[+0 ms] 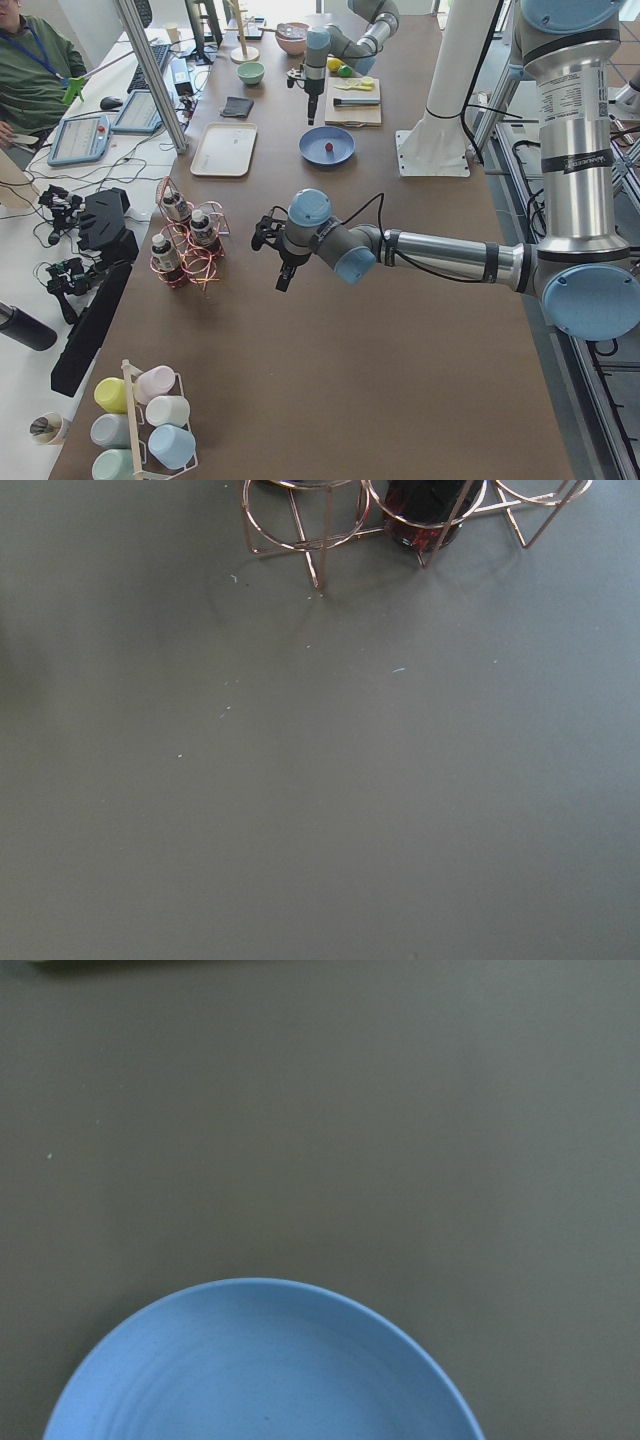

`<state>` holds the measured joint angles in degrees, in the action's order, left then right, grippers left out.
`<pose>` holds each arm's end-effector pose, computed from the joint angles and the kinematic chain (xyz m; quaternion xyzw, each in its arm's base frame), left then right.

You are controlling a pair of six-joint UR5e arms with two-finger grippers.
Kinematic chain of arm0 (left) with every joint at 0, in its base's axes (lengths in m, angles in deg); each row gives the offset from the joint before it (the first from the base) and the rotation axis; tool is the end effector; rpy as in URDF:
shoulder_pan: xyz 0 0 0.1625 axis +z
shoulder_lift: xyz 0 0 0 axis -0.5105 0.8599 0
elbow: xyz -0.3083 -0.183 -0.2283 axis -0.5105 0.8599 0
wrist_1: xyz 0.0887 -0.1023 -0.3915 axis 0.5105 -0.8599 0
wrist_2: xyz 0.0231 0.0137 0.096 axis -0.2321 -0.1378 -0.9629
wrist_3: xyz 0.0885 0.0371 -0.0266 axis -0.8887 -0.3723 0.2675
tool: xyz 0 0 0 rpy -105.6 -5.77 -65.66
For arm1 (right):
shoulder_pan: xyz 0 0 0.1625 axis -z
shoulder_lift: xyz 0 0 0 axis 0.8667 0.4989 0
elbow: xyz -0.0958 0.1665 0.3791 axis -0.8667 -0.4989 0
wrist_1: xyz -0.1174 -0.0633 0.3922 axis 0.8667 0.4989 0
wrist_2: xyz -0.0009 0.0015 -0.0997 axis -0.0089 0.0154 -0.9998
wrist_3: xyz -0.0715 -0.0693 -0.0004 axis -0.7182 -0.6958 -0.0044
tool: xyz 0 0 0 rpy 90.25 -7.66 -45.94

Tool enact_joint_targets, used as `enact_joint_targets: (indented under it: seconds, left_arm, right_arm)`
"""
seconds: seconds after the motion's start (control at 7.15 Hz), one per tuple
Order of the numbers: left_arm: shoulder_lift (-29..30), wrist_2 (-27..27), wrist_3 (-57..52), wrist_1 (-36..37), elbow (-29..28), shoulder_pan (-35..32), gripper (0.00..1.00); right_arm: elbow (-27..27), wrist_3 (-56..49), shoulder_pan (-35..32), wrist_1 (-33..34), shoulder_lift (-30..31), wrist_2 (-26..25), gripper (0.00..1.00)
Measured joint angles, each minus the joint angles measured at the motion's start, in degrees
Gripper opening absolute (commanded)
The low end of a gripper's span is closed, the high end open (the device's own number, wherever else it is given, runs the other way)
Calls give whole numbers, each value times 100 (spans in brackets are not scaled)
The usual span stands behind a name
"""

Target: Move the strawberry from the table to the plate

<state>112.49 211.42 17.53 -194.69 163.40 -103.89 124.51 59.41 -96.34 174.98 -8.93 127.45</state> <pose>0.0610 -0.4457 0.5683 0.1729 0.3963 0.0683 0.8991 -0.4811 -0.4695 0.2232 0.0302 -0.4341 0.0313 0.8998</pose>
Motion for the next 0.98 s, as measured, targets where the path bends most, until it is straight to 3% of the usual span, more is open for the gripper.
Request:
enact_joint_targets:
  seconds: [0.42, 0.7, 0.98]
  left_arm:
    - [28, 2, -1992, 1150, -20, -1097, 98]
    - [108, 4, -2514, 1560, -25, -1375, 98]
    - [71, 15, -2594, 1613, -23, -1417, 98]
  right_arm:
    - [847, -1486, -1043, 159, 1333, 725, 100]
    - [978, -2958, -2062, 170, 2198, 1409, 100]
    - [777, -4751, -3211, 189, 2960, 1761, 100]
